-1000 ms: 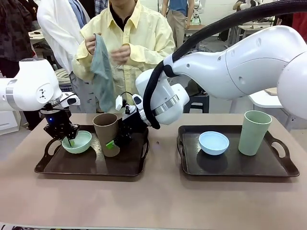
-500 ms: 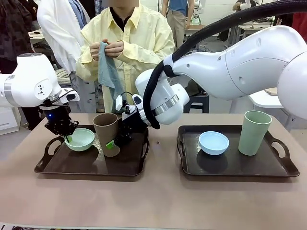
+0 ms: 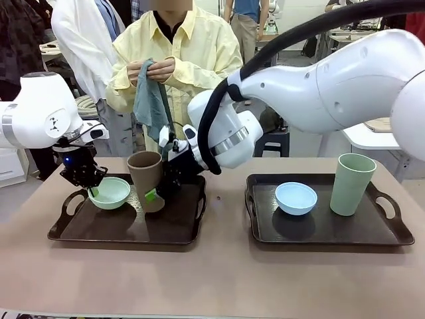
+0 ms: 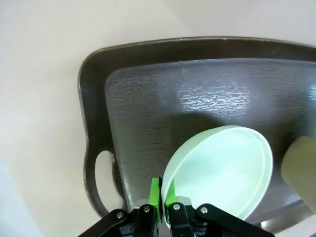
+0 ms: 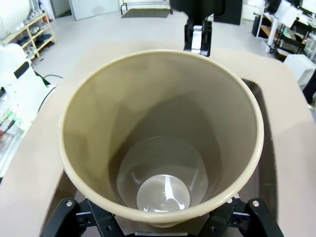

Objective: Set up a tray with a mat and arrange the tableware.
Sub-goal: Pick up the Picnic Bowl and Reusable plastic cup from the Handle tray in front of the human's position and hold them in the air, then place the Picnic Bowl and Reusable plastic cup back onto the Handle tray in front of the human's position.

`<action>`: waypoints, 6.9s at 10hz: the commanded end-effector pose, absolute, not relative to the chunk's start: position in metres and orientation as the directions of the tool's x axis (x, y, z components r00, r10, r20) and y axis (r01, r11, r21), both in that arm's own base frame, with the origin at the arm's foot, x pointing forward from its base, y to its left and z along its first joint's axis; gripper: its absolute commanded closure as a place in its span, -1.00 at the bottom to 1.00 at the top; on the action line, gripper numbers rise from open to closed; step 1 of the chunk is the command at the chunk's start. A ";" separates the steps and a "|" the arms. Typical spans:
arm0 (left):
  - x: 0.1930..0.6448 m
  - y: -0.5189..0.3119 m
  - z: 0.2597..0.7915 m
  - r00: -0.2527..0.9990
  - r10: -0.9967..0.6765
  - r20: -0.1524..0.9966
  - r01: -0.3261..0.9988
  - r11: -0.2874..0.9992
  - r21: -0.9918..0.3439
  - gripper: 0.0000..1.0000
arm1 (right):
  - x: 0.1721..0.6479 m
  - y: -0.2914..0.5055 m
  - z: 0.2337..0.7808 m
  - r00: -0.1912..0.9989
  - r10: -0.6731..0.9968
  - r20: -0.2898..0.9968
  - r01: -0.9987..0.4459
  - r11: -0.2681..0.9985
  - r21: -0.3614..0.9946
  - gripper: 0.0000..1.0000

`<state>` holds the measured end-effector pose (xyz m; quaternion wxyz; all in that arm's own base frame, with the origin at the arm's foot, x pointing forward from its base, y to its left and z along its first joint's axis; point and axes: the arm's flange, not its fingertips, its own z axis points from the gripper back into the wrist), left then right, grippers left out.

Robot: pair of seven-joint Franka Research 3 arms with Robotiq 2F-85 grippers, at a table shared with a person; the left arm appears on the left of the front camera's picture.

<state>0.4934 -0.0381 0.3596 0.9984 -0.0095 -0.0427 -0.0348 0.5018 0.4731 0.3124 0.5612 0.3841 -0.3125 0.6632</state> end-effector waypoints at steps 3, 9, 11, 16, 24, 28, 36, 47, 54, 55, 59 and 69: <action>0.428 -0.040 0.443 0.963 -0.087 0.254 0.113 0.990 -0.090 1.00 | 0.454 0.448 0.407 -0.126 0.499 0.858 -0.989 -0.131 -0.069 1.00; 0.399 -0.031 0.519 0.960 -0.027 0.279 0.052 0.995 -0.084 1.00 | 0.434 0.439 0.466 -0.154 0.500 0.852 -0.987 -0.124 -0.105 1.00; 0.397 -0.034 0.524 0.937 -0.051 0.345 0.081 0.994 -0.073 1.00 | 0.433 0.443 0.477 -0.196 0.503 0.842 -0.980 -0.140 -0.144 1.00; 0.397 -0.034 0.524 0.937 -0.051 0.345 0.081 0.994 -0.073 1.00 | 0.433 0.443 0.477 -0.196 0.503 0.842 -0.980 -0.140 -0.144 1.00; 0.397 -0.034 0.524 0.937 -0.051 0.345 0.081 0.994 -0.073 1.00 | 0.433 0.443 0.477 -0.196 0.503 0.842 -0.980 -0.140 -0.144 1.00; 0.397 -0.034 0.524 0.937 -0.051 0.345 0.081 0.994 -0.073 1.00 | 0.433 0.443 0.477 -0.196 0.503 0.842 -0.980 -0.140 -0.144 1.00; 0.397 -0.034 0.524 0.937 -0.051 0.345 0.081 0.994 -0.073 1.00 | 0.433 0.443 0.477 -0.196 0.503 0.842 -0.980 -0.140 -0.144 1.00; 0.397 -0.034 0.524 0.937 -0.051 0.345 0.081 0.994 -0.073 1.00 | 0.433 0.443 0.477 -0.196 0.503 0.842 -0.980 -0.140 -0.144 1.00; 0.397 -0.034 0.524 0.937 -0.051 0.345 0.081 0.994 -0.073 1.00 | 0.433 0.443 0.477 -0.196 0.503 0.842 -0.980 -0.140 -0.144 1.00; 0.397 -0.034 0.524 0.937 -0.051 0.345 0.081 0.994 -0.073 1.00 | 0.433 0.443 0.477 -0.196 0.503 0.842 -0.980 -0.140 -0.144 1.00; 0.409 -0.023 0.492 0.961 -0.036 0.275 0.074 0.989 -0.128 0.91 | 0.441 0.441 0.460 -0.184 0.502 0.845 -0.981 -0.146 -0.126 -0.66; 0.463 -0.028 0.366 0.969 0.034 0.244 0.020 0.977 -0.214 0.91 | 0.468 0.437 0.335 -0.065 0.442 0.895 -0.997 -0.076 -0.035 -0.66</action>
